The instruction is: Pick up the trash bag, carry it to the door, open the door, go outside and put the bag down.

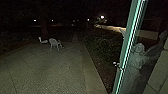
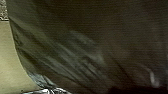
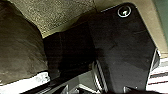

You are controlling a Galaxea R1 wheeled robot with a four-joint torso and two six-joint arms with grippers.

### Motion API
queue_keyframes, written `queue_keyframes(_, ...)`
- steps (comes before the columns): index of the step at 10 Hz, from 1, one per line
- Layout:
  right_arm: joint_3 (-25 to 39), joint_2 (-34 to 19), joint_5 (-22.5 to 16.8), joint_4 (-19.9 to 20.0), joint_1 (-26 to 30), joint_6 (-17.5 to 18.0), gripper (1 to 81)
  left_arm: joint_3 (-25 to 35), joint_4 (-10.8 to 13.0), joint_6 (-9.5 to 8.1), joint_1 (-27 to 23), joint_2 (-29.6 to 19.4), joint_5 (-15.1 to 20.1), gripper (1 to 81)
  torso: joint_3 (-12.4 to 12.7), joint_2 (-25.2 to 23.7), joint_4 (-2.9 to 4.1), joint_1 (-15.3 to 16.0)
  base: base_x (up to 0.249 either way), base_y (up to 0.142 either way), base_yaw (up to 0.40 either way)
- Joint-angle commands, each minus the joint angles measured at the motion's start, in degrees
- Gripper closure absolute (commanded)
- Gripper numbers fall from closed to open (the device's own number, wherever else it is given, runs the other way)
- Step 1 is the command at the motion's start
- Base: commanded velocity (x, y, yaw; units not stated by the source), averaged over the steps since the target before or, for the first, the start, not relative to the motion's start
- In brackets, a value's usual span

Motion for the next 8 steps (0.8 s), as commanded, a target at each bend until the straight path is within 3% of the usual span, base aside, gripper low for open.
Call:
queue_keyframes(1,0.4,0.4,-2.9,0.1,2.8,-0.2,1.0,0.0,-0.3,0.1,-3.3,-0.2,3.3,81.1,0.0,0.0,0.0,0.0,0.078,0.0,0.0)
queue_keyframes(8,0.4,0.4,-2.8,0.1,2.7,-0.2,1.0,0.0,-0.3,0.1,-3.3,-0.1,3.3,81.1,0.0,0.0,0.0,-0.1,0.078,0.0,0.0)
